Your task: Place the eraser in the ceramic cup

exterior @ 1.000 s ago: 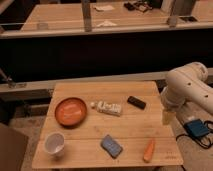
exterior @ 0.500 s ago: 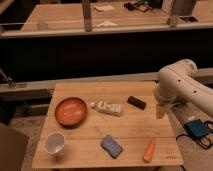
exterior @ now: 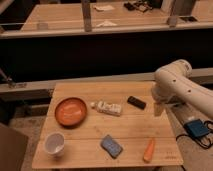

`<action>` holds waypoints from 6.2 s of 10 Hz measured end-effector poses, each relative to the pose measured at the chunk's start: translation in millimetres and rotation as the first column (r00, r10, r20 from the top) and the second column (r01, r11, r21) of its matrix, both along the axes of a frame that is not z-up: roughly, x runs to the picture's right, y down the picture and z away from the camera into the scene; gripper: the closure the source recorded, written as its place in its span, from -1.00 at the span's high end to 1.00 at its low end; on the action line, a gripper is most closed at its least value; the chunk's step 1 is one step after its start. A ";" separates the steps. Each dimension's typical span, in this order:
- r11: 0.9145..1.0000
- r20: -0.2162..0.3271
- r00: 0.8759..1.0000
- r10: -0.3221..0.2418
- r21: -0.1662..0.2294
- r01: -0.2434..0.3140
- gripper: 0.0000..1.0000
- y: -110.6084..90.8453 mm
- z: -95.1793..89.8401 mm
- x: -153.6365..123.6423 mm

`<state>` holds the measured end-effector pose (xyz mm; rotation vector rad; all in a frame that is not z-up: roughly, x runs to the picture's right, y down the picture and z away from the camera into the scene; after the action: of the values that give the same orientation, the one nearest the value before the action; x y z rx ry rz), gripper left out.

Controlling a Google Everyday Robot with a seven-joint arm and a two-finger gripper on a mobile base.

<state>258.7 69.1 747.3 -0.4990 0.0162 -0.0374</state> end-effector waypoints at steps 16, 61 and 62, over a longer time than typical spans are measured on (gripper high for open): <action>0.999 0.057 0.998 -0.039 0.034 0.037 0.60 -11.6 80.8 -11.7; 0.978 0.152 0.987 -0.058 -0.191 0.087 -0.24 20.6 202.5 -23.5; 0.977 0.151 0.987 -0.059 -0.194 0.088 -0.45 20.3 202.8 -23.7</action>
<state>235.1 89.4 950.1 -0.6961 -0.1118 -0.1485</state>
